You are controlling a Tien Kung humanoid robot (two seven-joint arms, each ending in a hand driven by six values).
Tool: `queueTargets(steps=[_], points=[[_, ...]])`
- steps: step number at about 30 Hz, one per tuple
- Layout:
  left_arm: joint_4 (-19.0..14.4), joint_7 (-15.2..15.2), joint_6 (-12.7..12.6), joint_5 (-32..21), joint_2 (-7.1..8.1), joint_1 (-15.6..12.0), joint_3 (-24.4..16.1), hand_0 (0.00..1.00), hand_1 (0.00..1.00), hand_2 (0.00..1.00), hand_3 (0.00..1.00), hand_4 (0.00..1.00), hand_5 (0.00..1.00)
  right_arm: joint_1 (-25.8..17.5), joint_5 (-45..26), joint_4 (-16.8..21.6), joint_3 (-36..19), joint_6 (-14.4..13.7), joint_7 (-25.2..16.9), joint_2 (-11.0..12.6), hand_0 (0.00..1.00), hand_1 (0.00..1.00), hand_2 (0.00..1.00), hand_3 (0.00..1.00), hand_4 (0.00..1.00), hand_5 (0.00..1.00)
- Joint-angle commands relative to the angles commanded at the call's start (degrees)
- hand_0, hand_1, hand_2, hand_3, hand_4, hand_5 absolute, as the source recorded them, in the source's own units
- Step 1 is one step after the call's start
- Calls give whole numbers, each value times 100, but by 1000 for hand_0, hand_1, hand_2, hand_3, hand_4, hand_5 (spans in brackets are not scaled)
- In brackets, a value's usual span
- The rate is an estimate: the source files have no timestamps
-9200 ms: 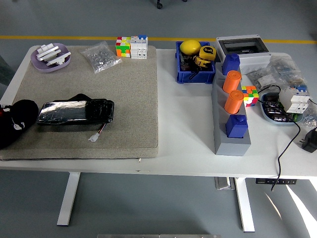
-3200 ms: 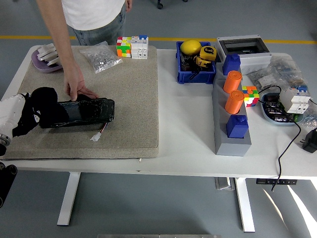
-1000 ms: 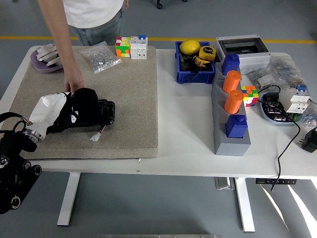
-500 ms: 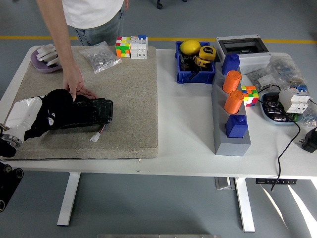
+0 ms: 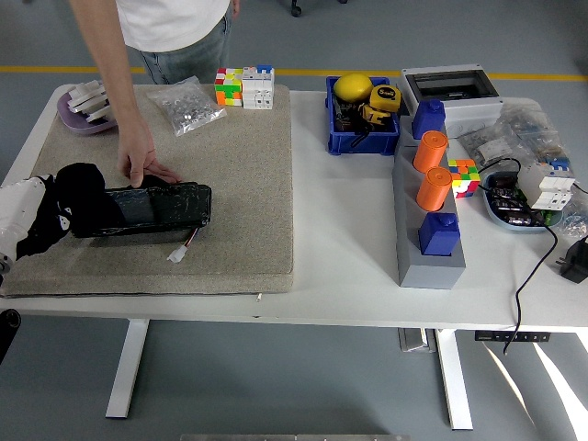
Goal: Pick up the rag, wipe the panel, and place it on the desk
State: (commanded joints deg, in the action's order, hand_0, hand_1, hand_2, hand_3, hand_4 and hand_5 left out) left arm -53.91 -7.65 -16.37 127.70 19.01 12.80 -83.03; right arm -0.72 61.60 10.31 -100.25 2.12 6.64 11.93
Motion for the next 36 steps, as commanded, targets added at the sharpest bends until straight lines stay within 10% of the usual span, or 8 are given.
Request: queueTargets(steps=[14, 36], points=[[-97, -23, -71, -101, -112, 33, 223, 262, 165, 574, 374, 2, 2, 9, 40, 0, -44, 14, -34, -20, 756, 648, 691, 599, 998, 533], [-391, 70, -36, -307, -342, 555, 1736, 261, 163, 575, 373, 2, 2, 8, 47, 0, -44, 22, -17, -36, 756, 646, 691, 600, 998, 535]])
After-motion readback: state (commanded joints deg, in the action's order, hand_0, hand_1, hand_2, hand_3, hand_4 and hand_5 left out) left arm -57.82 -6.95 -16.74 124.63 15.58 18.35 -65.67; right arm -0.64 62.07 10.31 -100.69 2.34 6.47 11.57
